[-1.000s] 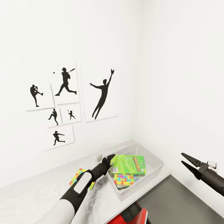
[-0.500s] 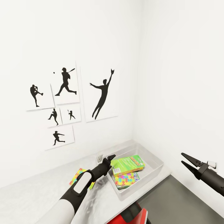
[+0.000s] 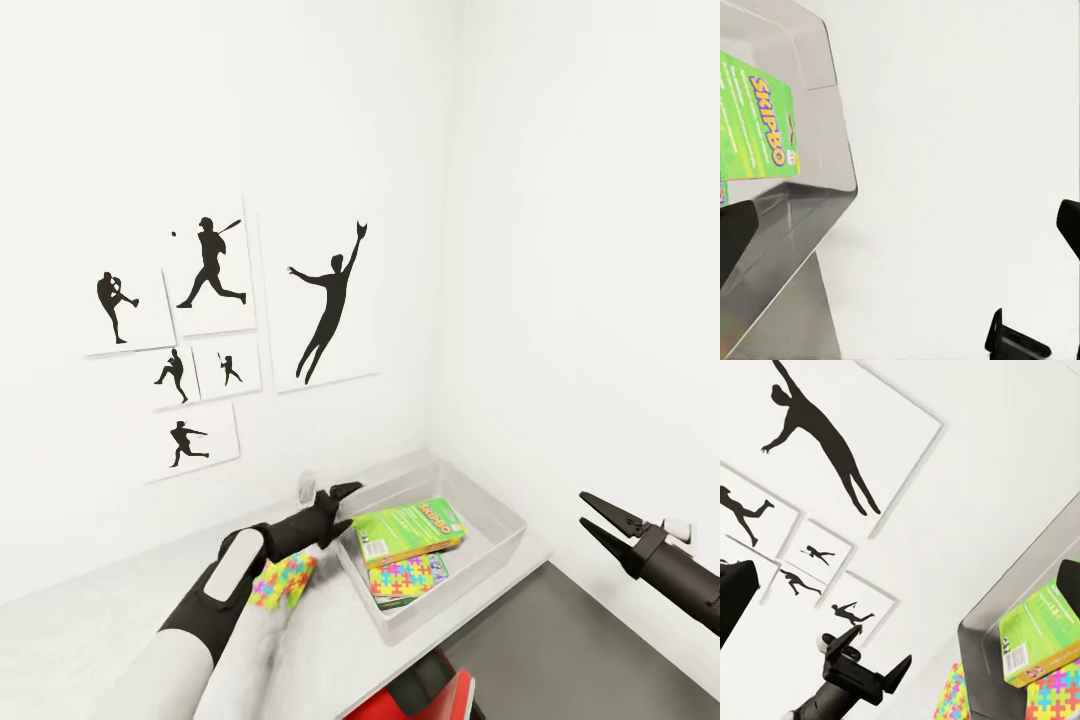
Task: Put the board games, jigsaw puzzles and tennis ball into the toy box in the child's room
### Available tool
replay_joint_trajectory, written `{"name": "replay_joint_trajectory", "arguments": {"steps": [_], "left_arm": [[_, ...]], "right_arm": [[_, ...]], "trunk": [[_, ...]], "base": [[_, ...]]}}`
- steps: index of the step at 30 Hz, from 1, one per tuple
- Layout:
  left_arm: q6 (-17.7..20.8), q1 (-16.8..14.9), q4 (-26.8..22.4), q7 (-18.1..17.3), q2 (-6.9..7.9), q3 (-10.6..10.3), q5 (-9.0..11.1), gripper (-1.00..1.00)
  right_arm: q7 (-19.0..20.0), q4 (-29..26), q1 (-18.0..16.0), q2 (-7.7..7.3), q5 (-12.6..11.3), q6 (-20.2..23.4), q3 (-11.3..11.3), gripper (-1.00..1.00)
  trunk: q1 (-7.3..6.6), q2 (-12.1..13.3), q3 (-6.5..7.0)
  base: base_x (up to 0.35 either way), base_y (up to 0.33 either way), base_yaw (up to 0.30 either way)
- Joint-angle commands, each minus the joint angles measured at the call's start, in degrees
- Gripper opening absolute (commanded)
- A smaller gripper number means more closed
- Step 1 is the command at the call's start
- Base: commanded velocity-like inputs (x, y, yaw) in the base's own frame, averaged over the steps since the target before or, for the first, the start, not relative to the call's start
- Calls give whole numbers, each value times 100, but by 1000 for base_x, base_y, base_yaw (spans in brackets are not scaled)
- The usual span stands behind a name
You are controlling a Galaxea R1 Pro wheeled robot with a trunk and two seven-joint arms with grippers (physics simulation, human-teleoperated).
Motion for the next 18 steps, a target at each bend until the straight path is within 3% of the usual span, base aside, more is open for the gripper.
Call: {"name": "replay_joint_trajectory", "arguments": {"steps": [1,2,4,7,12,18], "left_arm": [[343,-3,-169,-19,137,76,-4,100],[650,-4,-377,-22,291,141,-5,100],[939,-4,-623,-24,453,207,-5,100],[1486,-5,-1215,-26,810,340,-3,100],[1736,-5,-1635,-33,1225,373,1,100],[1814,8,-1761,-45,1880,337,-4,100]], "right_arm": [[26,9,-1,17,15,32,-6,100],[29,15,1,32,16,32,-5,100],[30,19,2,44,17,32,-5,100],[38,23,4,79,15,37,-4,100],[41,25,4,132,11,40,-3,100],[72,-71,4,187,8,44,-9,100]], "trunk": [[2,-4,-3],[2,-4,-3],[2,-4,-3],[2,-4,-3],[2,-4,-3],[2,-4,-3]], "base": [[0,0,0],[0,0,0],[0,0,0],[0,0,0],[0,0,0],[0,0,0]]}}
